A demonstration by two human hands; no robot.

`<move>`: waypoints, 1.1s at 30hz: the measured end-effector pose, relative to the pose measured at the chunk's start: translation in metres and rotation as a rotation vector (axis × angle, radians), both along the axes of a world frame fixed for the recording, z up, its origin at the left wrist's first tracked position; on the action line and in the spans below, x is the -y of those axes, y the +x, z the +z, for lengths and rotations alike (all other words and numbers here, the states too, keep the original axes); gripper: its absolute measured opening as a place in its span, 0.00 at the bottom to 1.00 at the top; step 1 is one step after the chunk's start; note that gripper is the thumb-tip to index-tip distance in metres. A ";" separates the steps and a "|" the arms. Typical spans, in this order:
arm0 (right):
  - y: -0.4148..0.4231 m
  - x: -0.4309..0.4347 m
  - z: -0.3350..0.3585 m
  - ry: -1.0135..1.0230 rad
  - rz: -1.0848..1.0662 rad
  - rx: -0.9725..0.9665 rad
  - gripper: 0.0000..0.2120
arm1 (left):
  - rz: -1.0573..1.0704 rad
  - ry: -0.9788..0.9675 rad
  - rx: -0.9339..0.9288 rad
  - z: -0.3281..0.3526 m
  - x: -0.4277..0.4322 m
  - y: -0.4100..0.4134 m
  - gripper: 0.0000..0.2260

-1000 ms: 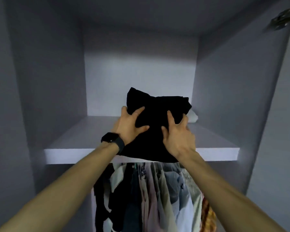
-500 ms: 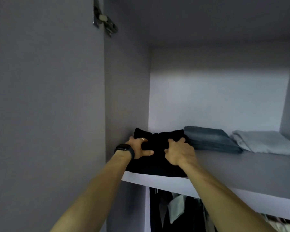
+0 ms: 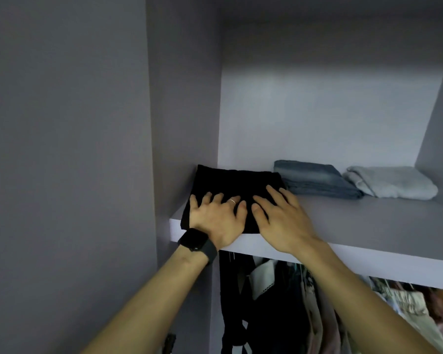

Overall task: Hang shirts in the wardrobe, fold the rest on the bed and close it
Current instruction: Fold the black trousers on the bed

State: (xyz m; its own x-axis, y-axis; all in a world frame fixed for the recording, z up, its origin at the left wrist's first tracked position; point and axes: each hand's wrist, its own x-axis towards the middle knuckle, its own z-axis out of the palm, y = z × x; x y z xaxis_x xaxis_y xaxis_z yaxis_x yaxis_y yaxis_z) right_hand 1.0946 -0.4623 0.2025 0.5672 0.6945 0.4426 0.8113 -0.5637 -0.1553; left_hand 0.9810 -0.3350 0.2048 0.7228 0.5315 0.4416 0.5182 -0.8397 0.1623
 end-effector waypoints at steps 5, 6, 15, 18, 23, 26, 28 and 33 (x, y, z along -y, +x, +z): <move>0.027 -0.031 0.012 -0.161 0.040 -0.047 0.28 | -0.005 -0.062 -0.150 0.010 -0.031 0.024 0.25; 0.032 -0.037 0.015 -0.176 0.030 -0.064 0.28 | 0.001 -0.077 -0.175 0.012 -0.036 0.031 0.25; 0.067 -0.069 0.033 -0.267 -0.011 -0.175 0.28 | -0.018 -0.122 -0.335 0.030 -0.079 0.086 0.25; 0.077 -0.073 0.035 -0.301 -0.026 -0.152 0.30 | -0.026 -0.117 -0.331 0.026 -0.089 0.103 0.25; 0.095 -0.076 0.036 -0.391 -0.024 -0.076 0.33 | -0.042 -0.115 -0.325 0.025 -0.116 0.124 0.24; 0.107 -0.085 0.033 -0.458 -0.049 -0.099 0.33 | -0.042 -0.090 -0.321 0.025 -0.128 0.141 0.24; 0.115 -0.095 0.033 -0.480 -0.078 -0.122 0.32 | -0.039 -0.092 -0.322 0.025 -0.134 0.152 0.24; 0.135 -0.115 0.036 -0.529 -0.136 -0.124 0.31 | -0.053 -0.106 -0.318 0.027 -0.149 0.174 0.24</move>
State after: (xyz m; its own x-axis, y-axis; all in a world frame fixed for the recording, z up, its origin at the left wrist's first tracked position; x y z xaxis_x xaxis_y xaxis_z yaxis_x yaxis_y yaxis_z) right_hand 1.2297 -0.3477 0.2388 0.6930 0.7206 -0.0218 0.7194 -0.6891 0.0878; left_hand 1.1552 -0.1861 0.2317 0.8436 0.5200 0.1337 0.5126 -0.8542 0.0873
